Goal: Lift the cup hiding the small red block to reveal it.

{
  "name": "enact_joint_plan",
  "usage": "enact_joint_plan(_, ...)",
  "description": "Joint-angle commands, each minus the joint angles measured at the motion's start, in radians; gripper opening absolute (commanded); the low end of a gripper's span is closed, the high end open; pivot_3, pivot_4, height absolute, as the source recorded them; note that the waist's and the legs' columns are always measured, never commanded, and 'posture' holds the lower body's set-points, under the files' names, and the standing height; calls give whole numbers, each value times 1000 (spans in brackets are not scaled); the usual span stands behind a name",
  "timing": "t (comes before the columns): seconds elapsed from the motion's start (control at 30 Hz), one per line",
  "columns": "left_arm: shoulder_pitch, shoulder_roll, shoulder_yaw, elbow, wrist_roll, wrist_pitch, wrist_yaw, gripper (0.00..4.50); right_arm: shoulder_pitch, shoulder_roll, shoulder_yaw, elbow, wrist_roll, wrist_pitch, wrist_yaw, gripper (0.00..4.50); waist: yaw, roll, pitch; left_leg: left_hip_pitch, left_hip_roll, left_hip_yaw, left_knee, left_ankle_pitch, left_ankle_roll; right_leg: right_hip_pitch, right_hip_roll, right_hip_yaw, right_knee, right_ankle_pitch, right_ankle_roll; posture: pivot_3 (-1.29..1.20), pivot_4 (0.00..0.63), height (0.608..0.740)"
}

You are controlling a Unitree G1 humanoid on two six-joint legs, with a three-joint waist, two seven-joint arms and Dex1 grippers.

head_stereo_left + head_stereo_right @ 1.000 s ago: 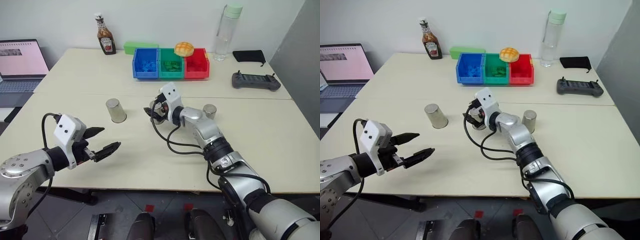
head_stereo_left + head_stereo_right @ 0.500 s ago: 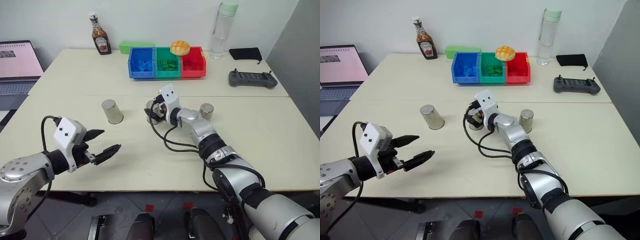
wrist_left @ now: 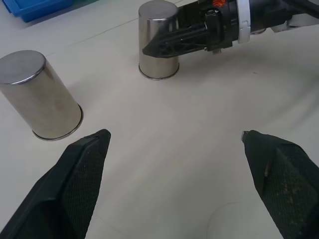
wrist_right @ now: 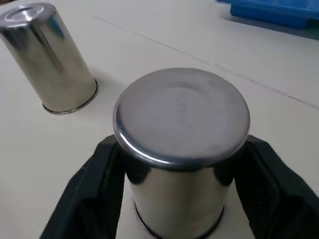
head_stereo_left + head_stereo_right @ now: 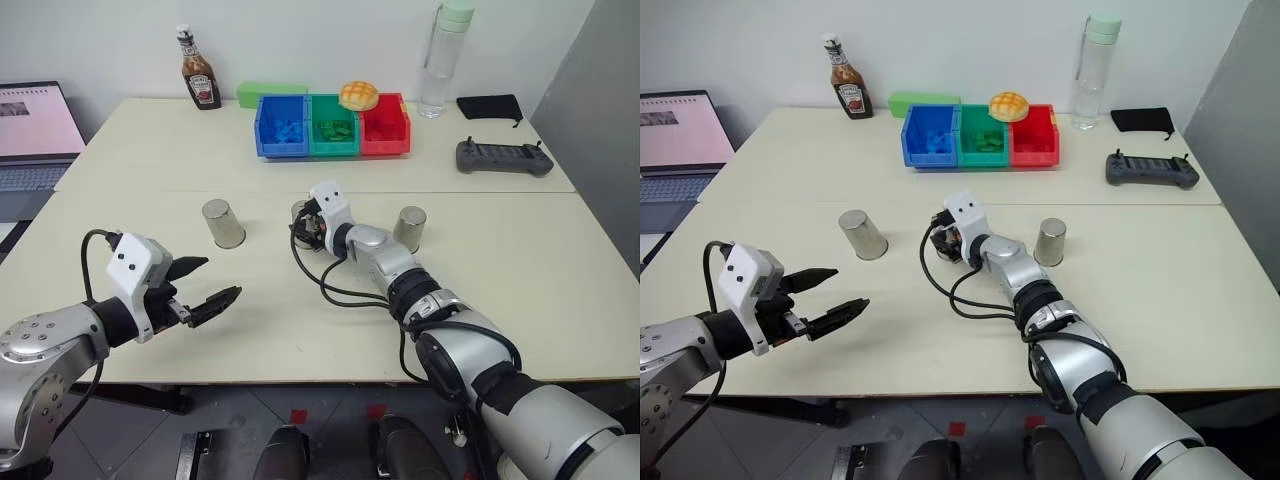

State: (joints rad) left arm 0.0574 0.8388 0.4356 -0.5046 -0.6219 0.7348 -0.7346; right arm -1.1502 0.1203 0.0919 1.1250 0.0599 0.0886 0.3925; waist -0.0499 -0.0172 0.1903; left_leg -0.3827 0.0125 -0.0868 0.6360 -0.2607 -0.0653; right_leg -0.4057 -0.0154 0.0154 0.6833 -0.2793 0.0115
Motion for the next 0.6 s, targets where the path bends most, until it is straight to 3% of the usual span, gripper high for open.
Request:
enact_joint_plan(0.03, -25, 16, 2, -13, -6, 0, 3, 4500, -26, 6, -21, -32, -1, -48, 12, 2676, 0, 0, 0, 0, 0, 0, 0, 0, 0, 0, 0, 0, 0, 0, 0, 0, 150, 740)
enact_joint_plan(0.23, -35, 13, -10, -15, -2, 4, 9, 4500, -9, -20, -35, -182, 14, -70, 37, 2676, -1, 0, 0, 0, 0, 0, 0, 0, 0, 0, 0, 0, 0, 0, 0, 0, 150, 740)
enact_joint_plan(0.43, -76, 2, -28, -8, -20, 18, 20, 4500, 152, -120, -9, -496, -8, 96, 51, 2675, 8, -2, -1, -1, 0, 0, 0, 0, 0, 0, 0, 0, 0, 0, 0, 0, 150, 740)
enact_joint_plan(0.6, -123, -1, -69, -1, -27, 31, 19, 4500, 237, -178, -25, -600, 4, 194, 41, 2675, 13, -3, -2, -1, -1, 0, 0, 0, 0, 0, -1, 0, 0, 1, 1, 0, 150, 740)
